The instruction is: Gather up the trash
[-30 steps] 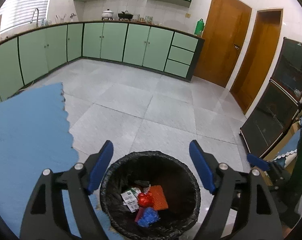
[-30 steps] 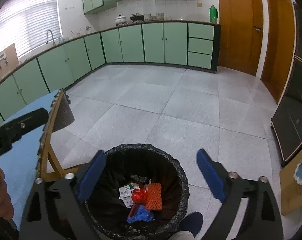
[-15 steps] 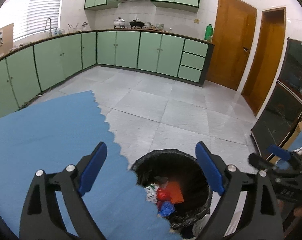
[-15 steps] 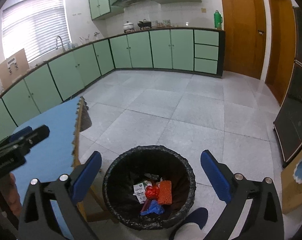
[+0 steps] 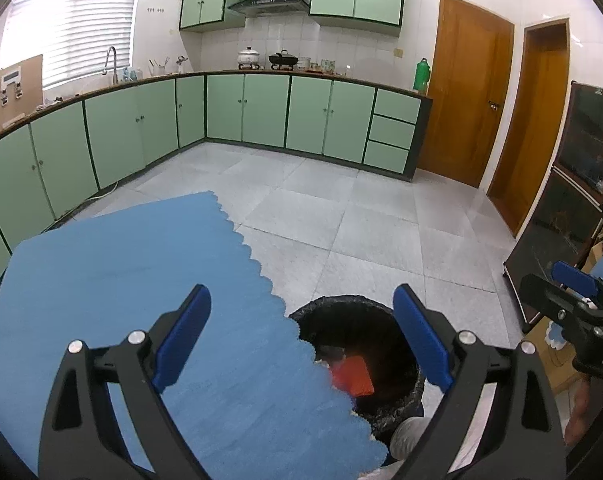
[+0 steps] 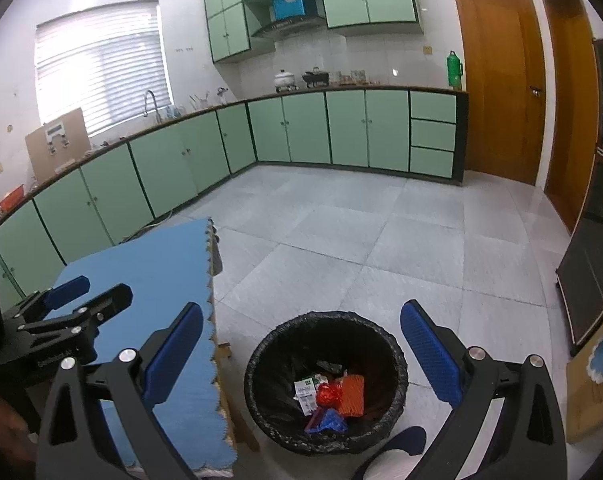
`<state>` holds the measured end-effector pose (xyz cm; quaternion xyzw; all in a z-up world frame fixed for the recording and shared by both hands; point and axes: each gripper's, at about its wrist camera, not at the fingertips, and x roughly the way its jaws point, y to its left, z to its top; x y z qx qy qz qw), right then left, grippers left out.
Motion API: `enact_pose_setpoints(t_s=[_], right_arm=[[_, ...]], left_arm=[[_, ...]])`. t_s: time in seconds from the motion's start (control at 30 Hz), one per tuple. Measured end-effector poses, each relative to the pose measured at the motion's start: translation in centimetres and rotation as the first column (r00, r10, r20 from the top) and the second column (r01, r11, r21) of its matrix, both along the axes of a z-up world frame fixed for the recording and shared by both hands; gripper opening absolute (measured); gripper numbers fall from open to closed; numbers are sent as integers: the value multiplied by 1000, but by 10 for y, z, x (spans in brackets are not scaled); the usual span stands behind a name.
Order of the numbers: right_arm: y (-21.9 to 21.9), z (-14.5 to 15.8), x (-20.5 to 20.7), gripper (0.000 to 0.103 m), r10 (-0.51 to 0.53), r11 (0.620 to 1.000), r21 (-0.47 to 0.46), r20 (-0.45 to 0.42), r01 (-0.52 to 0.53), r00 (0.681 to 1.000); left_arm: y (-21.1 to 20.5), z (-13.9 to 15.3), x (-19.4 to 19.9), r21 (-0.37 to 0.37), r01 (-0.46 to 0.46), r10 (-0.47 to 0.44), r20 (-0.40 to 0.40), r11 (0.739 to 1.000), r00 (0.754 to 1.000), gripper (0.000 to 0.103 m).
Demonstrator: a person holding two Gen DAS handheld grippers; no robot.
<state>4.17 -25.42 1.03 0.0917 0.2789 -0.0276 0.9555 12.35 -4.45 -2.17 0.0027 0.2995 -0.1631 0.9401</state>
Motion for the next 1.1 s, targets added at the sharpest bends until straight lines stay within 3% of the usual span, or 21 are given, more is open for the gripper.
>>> enact_pose_setpoints(t_s=[1.1], right_arm=[[29, 17, -41, 97, 60, 998, -22, 97, -59, 993]], left_arm=[[20, 34, -63, -8, -29, 29, 102, 1000, 994, 91]])
